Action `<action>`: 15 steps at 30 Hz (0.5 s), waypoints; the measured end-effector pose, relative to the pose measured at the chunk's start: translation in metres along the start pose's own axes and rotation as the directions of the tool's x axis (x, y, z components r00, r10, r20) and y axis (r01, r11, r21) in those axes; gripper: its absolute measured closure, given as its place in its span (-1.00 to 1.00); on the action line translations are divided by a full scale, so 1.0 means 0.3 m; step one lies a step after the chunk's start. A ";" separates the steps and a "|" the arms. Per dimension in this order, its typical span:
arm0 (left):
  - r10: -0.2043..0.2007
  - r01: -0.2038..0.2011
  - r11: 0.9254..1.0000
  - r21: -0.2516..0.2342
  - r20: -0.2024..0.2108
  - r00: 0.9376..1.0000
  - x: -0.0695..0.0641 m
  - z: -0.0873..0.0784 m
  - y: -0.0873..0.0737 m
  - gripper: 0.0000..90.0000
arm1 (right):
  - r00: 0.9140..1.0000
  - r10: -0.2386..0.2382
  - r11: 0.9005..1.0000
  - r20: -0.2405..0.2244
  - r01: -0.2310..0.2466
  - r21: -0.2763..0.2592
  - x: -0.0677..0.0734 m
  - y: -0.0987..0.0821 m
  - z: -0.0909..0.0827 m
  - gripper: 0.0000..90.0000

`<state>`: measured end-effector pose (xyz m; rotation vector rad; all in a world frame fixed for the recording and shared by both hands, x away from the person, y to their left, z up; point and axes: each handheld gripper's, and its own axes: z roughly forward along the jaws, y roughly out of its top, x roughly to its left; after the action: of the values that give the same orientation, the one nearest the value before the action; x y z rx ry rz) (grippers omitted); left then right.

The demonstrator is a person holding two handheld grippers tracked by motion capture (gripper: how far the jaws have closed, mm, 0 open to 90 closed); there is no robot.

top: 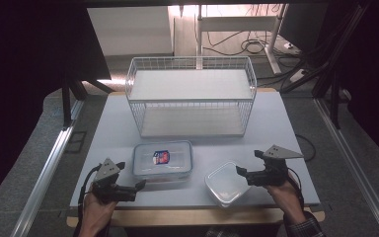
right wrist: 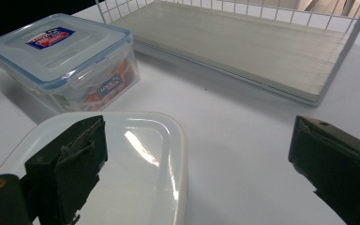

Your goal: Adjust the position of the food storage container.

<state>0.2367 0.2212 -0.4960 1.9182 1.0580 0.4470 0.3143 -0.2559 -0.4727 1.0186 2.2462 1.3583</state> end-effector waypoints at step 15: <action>0.058 -0.051 0.993 0.103 -0.065 0.996 -0.019 0.040 -0.012 -0.96 | 0.998 -0.059 0.995 -0.020 0.060 0.084 0.044 0.012 0.013 -0.82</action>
<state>0.2394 0.2112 -0.5051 2.0383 1.0922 0.5007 0.3089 -0.2428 -0.4703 0.9621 2.3458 1.2616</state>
